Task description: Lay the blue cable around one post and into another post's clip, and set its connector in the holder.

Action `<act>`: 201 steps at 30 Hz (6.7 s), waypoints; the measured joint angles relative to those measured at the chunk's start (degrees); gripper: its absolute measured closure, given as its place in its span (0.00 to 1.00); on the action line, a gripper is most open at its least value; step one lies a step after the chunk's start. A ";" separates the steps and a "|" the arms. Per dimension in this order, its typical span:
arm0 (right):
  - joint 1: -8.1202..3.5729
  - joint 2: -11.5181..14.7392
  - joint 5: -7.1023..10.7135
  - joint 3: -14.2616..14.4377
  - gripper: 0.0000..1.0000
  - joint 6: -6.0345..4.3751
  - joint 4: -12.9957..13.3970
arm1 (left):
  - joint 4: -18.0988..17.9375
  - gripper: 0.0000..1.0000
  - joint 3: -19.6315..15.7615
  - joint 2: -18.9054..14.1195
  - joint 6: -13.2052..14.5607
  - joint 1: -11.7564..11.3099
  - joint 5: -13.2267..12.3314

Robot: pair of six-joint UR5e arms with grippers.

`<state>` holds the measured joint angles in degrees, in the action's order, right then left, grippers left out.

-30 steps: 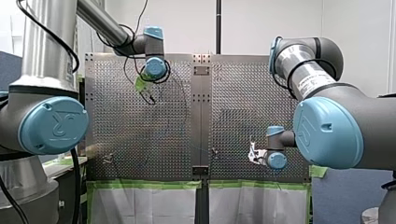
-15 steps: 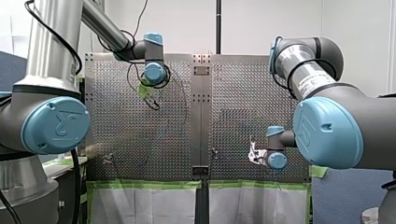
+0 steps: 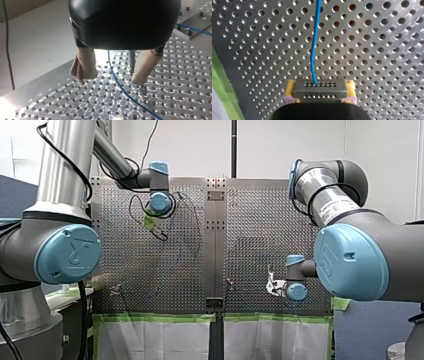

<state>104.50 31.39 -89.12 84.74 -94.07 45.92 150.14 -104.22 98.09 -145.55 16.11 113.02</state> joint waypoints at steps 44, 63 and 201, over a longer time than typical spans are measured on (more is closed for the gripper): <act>-0.82 0.01 -0.31 -0.91 0.99 0.01 -1.47 | 0.96 0.00 9.22 9.21 -6.87 -2.50 -4.34; -1.07 6.03 -2.28 -0.25 0.99 1.98 -8.21 | 1.04 0.00 9.59 10.10 -4.88 -3.60 -3.91; -18.12 32.36 21.19 2.58 0.99 6.01 -27.40 | 3.06 0.00 9.55 10.12 -2.02 -1.94 -5.13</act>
<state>86.38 63.75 -67.92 87.31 -88.06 18.52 153.20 -94.67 108.21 -147.57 14.17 107.88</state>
